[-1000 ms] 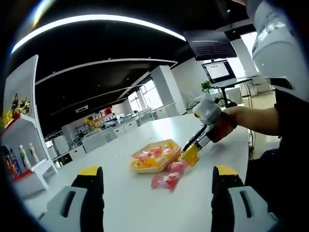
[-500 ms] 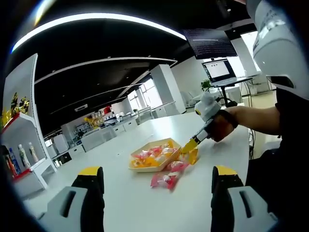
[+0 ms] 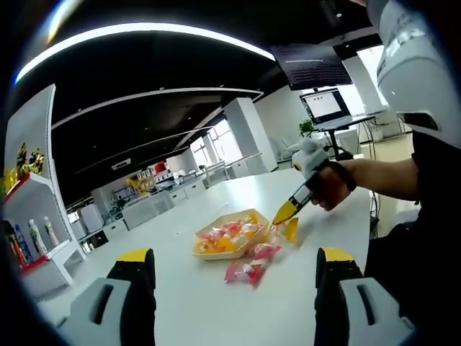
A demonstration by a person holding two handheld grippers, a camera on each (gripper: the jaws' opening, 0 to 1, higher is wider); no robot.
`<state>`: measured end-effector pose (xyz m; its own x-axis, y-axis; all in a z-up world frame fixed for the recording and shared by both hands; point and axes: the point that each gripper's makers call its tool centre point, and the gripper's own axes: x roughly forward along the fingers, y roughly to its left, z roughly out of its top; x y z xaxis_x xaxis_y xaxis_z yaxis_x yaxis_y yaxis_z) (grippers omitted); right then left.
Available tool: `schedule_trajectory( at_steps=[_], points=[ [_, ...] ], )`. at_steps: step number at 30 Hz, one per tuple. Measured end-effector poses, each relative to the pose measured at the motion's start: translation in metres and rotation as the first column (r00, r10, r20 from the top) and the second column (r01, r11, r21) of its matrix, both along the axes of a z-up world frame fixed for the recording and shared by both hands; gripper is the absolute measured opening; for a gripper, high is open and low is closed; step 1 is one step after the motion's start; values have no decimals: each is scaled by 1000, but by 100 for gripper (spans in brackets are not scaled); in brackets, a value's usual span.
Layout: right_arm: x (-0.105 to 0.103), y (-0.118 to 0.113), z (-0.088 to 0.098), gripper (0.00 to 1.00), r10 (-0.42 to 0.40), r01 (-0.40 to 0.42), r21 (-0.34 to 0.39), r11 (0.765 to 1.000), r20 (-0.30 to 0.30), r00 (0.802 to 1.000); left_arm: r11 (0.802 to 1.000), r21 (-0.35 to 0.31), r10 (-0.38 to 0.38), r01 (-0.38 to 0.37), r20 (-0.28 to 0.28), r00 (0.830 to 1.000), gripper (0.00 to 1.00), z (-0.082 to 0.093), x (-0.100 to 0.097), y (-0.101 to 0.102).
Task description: Pick up the marshmallows scattered on the table and place them into the bowl on the table
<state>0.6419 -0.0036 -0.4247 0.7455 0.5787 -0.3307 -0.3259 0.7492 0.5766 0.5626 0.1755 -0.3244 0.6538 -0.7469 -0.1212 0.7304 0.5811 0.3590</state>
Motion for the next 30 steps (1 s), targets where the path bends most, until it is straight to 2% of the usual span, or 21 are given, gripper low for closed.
schedule_trajectory(
  at_steps=[17, 30],
  points=[
    [-16, -17, 37, 5, -55, 53, 47, 998, 62, 997, 1000, 5, -4, 4, 20, 1000, 91, 4, -12, -3],
    [-20, -13, 61, 3, -30, 27, 28, 999, 114, 993, 1000, 7, -15, 15, 44, 999, 91, 11, -20, -4]
  ],
)
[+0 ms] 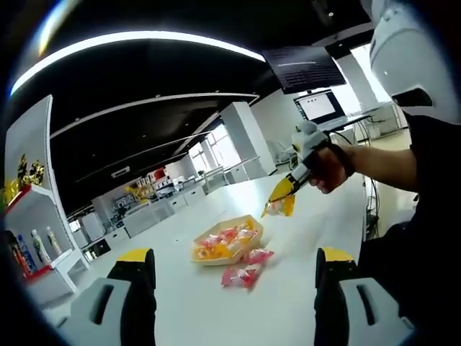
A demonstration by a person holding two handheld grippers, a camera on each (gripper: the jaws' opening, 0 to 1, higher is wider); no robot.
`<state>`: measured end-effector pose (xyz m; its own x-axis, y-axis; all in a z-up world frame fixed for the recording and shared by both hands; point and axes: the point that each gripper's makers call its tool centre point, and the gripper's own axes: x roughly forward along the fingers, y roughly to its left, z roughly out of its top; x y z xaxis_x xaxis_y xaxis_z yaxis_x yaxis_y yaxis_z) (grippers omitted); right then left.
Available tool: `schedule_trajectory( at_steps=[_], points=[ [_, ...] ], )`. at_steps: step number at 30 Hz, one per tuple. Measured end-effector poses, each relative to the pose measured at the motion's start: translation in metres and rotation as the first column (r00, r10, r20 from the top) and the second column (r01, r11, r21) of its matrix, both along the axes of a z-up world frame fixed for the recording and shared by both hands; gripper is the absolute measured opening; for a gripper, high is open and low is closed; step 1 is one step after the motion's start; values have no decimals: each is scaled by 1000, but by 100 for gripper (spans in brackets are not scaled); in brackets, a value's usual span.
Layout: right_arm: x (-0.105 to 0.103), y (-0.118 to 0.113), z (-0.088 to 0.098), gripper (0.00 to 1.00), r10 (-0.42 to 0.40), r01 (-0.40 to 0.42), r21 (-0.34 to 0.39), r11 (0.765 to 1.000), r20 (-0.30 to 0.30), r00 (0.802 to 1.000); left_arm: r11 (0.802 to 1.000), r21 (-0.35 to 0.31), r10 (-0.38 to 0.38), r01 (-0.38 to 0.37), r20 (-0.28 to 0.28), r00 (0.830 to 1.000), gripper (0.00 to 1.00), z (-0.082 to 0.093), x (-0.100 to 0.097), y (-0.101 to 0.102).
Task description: Pick up the marshmallows scattered on the table and place them into the bowl on the table
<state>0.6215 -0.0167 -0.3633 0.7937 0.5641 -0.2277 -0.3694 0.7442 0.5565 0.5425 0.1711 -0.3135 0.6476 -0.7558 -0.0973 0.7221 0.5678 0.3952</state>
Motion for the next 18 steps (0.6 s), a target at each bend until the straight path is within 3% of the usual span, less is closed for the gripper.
schedule_trajectory(
  at_steps=[18],
  points=[
    [8, -3, 4, 2, -23, 23, 28, 999, 0, 1000, 1000, 7, 24, -24, -8, 1000, 91, -4, 9, 9]
  ],
)
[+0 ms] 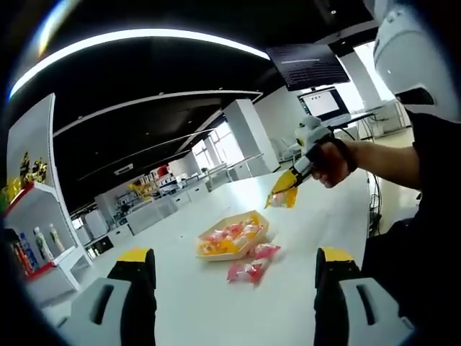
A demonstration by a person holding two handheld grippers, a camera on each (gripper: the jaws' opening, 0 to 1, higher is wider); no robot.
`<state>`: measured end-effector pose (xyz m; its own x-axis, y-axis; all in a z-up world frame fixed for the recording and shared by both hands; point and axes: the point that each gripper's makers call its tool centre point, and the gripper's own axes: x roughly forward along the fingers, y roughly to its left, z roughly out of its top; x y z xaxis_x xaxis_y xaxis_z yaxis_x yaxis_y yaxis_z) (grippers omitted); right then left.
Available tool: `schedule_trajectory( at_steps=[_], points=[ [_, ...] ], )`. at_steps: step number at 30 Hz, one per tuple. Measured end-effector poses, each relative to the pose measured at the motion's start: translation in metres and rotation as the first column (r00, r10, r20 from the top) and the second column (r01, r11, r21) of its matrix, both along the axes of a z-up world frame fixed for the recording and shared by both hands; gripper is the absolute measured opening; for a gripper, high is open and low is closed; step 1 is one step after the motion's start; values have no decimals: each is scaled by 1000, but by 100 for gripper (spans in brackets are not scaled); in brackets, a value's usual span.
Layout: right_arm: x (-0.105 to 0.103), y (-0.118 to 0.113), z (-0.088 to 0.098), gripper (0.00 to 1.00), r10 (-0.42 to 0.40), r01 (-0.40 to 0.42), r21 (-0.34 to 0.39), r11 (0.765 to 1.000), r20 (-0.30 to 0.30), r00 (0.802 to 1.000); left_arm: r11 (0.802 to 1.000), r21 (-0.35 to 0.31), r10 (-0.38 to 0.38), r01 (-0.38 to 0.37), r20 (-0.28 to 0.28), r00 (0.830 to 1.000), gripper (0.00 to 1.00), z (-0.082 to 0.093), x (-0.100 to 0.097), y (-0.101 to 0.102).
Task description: Pick up the marshmallows scattered on the table and place them into the bowl on the table
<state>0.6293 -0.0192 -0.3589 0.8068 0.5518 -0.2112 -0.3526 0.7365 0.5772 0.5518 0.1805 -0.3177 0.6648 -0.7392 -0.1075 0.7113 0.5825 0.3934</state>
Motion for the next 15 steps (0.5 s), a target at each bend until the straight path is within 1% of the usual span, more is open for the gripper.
schedule_trajectory(
  at_steps=[8, 11, 15],
  points=[
    [4, 0, 2, 2, 5, -5, 9, 1000, -3, 1000, 1000, -1, 1, -1, -10, 1000, 91, -3, 2, 0],
    [6, 1, 4, 2, 8, -8, 33, 999, -17, 1000, 1000, 0, 1, -1, -14, 1000, 91, -5, 3, 0],
    [9, -1, 9, 2, 7, -6, 27, 1000, -16, 1000, 1000, -4, 2, -2, -19, 1000, 91, -6, 3, -1]
  ],
)
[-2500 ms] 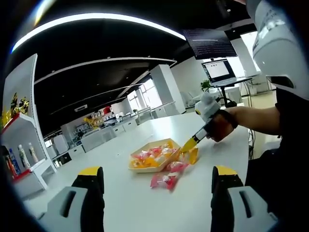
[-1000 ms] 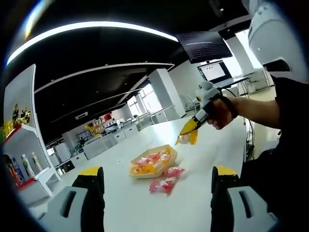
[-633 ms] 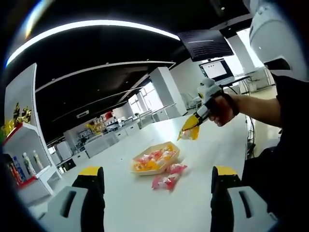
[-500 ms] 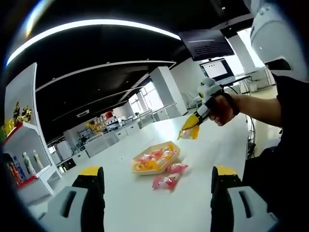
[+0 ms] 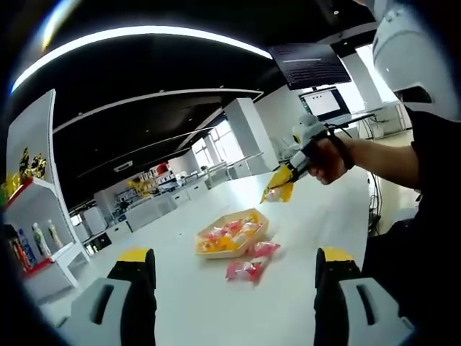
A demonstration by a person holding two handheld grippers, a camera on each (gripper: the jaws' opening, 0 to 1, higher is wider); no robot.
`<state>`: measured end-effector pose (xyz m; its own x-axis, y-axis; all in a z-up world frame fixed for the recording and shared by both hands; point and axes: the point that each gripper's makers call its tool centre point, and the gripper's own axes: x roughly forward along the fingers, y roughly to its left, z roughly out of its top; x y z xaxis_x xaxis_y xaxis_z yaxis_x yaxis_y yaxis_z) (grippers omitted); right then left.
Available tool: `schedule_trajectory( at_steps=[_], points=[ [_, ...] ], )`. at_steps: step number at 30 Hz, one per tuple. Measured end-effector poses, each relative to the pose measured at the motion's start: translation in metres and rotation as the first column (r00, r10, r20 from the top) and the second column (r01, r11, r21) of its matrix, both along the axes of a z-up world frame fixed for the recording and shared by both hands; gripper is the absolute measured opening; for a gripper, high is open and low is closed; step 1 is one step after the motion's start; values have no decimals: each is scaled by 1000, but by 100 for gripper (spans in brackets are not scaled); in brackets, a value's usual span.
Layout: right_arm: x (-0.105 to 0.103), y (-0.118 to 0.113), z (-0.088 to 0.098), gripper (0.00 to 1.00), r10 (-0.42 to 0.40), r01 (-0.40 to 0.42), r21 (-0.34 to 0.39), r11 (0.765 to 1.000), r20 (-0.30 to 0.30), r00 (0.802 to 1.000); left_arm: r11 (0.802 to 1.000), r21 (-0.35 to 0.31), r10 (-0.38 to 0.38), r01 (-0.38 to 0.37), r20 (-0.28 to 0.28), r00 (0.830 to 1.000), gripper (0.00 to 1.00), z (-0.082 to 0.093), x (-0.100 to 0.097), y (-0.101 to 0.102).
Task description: Pick up the marshmallows scattered on the table and place them into the bowl on the table
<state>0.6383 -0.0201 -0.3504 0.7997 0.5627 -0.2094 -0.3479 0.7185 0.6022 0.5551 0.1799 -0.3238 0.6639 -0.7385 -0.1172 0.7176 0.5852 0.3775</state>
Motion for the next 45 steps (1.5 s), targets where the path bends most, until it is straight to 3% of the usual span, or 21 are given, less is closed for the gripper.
schedule_trajectory(
  at_steps=[26, 45],
  points=[
    [26, -6, 42, 2, 5, -2, -38, 999, 80, 997, 1000, 3, -9, 9, 19, 1000, 91, 7, -4, -4],
    [67, -2, 70, 2, 17, -5, -94, 996, 121, 992, 1000, 18, 7, -7, 25, 1000, 91, 7, -1, -1]
  ],
)
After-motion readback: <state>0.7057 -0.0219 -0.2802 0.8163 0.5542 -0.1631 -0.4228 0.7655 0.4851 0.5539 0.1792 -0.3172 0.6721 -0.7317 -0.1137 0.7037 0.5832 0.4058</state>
